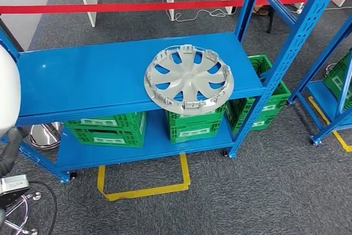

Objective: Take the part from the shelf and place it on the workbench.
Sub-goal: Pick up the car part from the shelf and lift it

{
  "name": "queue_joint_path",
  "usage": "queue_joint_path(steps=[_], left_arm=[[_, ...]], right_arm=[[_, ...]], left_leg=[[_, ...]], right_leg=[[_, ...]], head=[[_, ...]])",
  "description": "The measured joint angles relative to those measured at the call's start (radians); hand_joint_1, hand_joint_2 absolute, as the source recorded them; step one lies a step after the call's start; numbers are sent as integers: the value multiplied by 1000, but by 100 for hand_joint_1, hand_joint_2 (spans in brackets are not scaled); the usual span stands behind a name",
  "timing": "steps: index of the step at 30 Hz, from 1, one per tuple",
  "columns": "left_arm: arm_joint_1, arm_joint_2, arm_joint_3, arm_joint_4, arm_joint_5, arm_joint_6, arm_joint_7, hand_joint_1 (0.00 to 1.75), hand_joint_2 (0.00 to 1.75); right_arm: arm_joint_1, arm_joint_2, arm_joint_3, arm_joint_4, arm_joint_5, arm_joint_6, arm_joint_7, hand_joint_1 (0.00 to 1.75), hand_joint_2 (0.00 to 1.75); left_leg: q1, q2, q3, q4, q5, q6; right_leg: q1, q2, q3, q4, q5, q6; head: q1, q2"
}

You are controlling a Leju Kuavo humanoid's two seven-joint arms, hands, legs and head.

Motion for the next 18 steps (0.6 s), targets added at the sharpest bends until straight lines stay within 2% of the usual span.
queue_joint_path(steps=[1,3,4,5,6,7,8,9,10,11,12,13,14,15,16,18], left_arm=[[0,0,0,0,0,0,0,175,175],[0,0,0,0,0,0,0,175,175],[0,0,-1,0,0,0,0,175,175],[0,0,-2,0,0,0,0,175,175],[0,0,-3,0,0,0,0,175,175],[0,0,-5,0,0,0,0,175,175],[0,0,-6,0,0,0,0,175,175],[0,0,-7,0,0,0,0,175,175],[-1,1,-8,0,0,0,1,175,175],[-2,2,-10,0,0,0,3,175,175],[-3,3,-13,0,-1,0,5,175,175],[-4,5,-16,0,-1,0,7,175,175],[-5,8,-19,0,-1,0,9,175,175],[-7,10,-22,0,-1,0,11,175,175],[-9,13,-25,0,0,-1,11,175,175],[-16,15,-31,2,4,-5,13,175,175]], right_arm=[[0,0,0,0,0,0,0,0,0],[-2,0,0,0,0,0,0,0,0],[-2,0,0,0,0,0,0,0,0],[-3,1,0,0,0,0,0,0,0],[-2,1,0,0,0,-1,0,0,0],[-2,1,-1,0,0,-2,1,0,0],[-3,1,-2,0,0,-3,5,0,0],[-4,0,-5,0,0,-4,10,0,0],[-5,0,-9,0,1,-4,17,0,0],[-6,-1,-15,-1,2,-4,25,0,0],[-7,-2,-19,-1,2,-5,33,0,0],[-5,0,-23,0,2,-7,41,0,0],[-4,1,-27,0,2,-9,53,0,0],[-2,2,-31,1,1,-9,68,0,0],[-1,4,-36,2,-1,-8,83,0,0],[0,4,-48,2,-6,1,112,0,0]], left_leg=[[0,3,-11,-1,10,10],[-6,7,-36,0,30,21],[-9,9,-50,0,41,23],[-14,10,-64,1,52,25],[-18,11,-78,2,62,26],[-22,11,-91,2,72,27],[-25,12,-100,3,81,27],[-27,12,-108,5,90,25],[-29,13,-114,6,99,22],[-28,14,-118,7,108,18],[-27,14,-123,8,117,13],[-26,14,-128,8,126,7],[-26,12,-136,11,122,1],[-25,10,-144,24,101,-7],[-23,7,-153,52,61,-15],[-12,4,-173,160,-41,-31]], right_leg=[[0,-1,-15,39,-44,2],[1,-2,-47,162,-136,4],[2,-2,-55,218,-157,3],[3,-2,-51,250,-153,1],[5,-2,-31,249,-130,-3],[9,-2,6,214,-97,-11],[15,-2,57,150,-72,-22],[22,-4,117,70,-65,-33],[27,-6,166,-4,-69,-41],[31,-8,196,-56,-80,-45],[34,-9,208,-85,-88,-47],[32,-9,201,-95,-85,-48],[29,-10,193,-98,-76,-52],[26,-12,184,-102,-65,-58],[22,-14,173,-104,-51,-64],[21,-15,148,-99,-28,-68]], head=[[1,0],[3,0],[3,0],[3,0],[3,0],[3,0],[3,0],[3,0],[2,0],[2,0],[3,0],[3,0],[2,0],[1,0],[-2,0],[-4,0]])
